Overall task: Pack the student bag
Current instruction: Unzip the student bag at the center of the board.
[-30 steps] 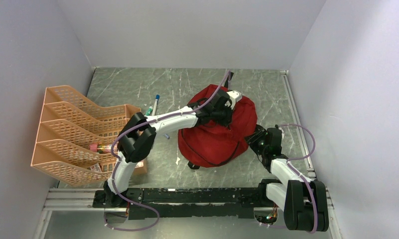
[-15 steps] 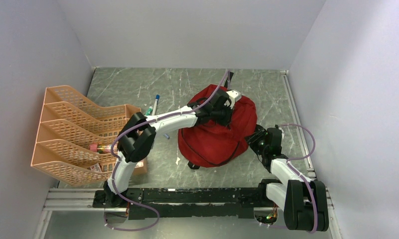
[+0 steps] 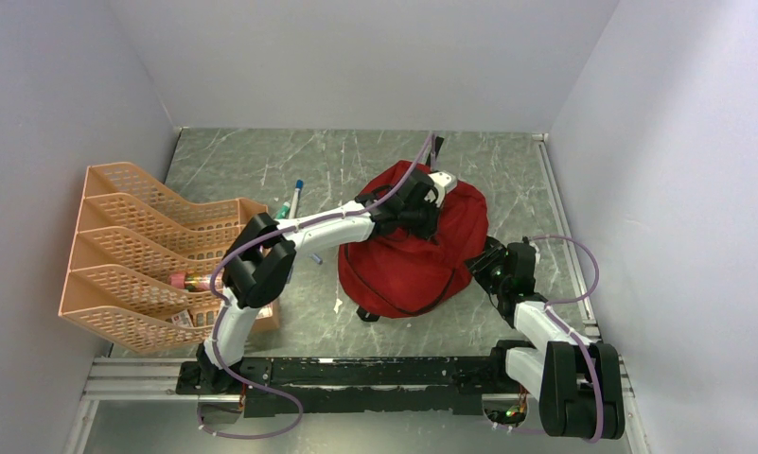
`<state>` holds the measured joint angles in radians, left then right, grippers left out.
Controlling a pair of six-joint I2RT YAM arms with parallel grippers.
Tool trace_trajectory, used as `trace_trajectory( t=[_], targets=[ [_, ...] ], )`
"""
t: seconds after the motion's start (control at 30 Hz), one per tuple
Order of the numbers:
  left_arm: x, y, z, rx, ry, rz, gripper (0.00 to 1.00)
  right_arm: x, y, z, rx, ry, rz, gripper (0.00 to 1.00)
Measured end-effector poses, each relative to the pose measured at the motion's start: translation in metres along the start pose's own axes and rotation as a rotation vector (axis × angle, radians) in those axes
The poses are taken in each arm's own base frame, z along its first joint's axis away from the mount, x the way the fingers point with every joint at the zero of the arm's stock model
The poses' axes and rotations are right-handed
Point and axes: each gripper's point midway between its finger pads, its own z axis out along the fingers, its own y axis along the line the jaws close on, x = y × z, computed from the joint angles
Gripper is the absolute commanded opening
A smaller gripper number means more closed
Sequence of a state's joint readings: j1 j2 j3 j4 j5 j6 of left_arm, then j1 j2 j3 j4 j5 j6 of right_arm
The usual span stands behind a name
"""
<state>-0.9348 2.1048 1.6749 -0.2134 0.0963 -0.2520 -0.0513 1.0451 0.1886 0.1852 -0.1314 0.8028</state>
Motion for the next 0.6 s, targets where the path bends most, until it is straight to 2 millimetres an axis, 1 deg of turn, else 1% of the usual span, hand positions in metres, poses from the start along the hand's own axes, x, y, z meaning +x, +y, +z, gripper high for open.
trace_trajectory(
  t=[0.13,0.2,0.3,0.37,0.47,0.53,0.6],
  targets=[
    [0.004,0.005,-0.003,-0.02,0.009,-0.006,0.05,0.0,0.0,0.0,0.001,-0.001,0.0,0.44],
    [0.008,0.009,-0.008,-0.038,0.015,-0.012,0.05,0.0,0.0,0.0,0.001,-0.001,0.0,0.42],
    [0.013,0.018,-0.02,-0.077,0.023,-0.022,0.05,0.0,-0.001,0.0,0.004,-0.002,-0.001,0.35],
    [0.013,0.025,-0.027,-0.102,0.017,-0.034,0.05,0.0,-0.002,0.0,0.009,-0.003,0.0,0.31],
    [0.012,0.041,-0.034,-0.144,0.017,-0.065,0.05,0.0,-0.002,0.0,0.008,-0.003,0.0,0.3],
    [0.014,0.058,-0.037,-0.183,0.023,-0.084,0.05,0.0,-0.002,0.0,0.008,-0.002,0.0,0.29],
    [0.017,0.07,-0.039,-0.211,0.036,-0.1,0.05,0.0,-0.001,0.0,0.005,0.0,0.0,0.29]
  ],
)
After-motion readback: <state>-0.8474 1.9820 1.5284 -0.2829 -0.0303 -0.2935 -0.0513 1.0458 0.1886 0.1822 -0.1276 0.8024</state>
